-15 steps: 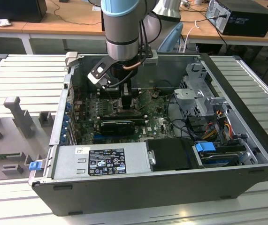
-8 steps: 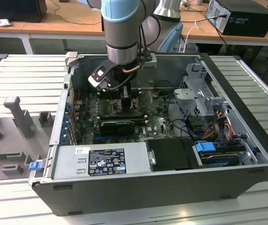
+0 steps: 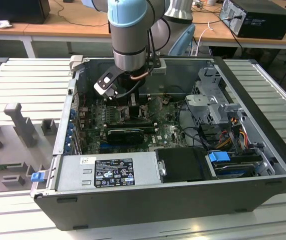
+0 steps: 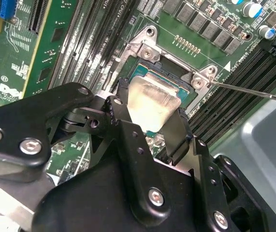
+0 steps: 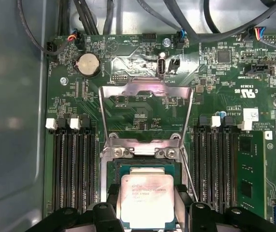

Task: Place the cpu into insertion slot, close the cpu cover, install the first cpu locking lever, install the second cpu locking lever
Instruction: 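Place the cpu into insertion slot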

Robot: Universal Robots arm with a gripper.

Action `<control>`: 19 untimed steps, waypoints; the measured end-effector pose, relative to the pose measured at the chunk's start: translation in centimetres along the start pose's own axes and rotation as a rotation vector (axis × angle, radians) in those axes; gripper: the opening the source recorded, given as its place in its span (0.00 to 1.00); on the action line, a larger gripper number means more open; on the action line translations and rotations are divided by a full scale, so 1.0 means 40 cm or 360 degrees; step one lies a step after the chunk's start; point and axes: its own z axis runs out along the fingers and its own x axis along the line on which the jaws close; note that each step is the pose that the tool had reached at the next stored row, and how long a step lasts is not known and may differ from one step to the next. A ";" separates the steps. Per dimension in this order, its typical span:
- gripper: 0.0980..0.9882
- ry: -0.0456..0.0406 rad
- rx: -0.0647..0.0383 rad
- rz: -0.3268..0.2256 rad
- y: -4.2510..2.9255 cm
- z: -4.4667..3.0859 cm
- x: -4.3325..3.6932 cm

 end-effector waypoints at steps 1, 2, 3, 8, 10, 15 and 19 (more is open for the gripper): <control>0.48 0.0000 0.0000 0.0000 0.000 0.002 0.000; 0.48 0.0000 0.0000 0.0001 0.000 0.004 0.000; 0.48 0.0000 0.0000 0.0001 -0.001 0.007 0.001; 0.48 0.0001 0.0000 0.0002 -0.001 0.013 0.002; 0.48 0.0000 0.0000 0.0002 -0.001 0.013 0.002; 0.50 0.0000 0.0000 0.0002 -0.001 0.013 0.002; 0.57 0.0000 0.0000 0.0002 0.000 0.001 0.002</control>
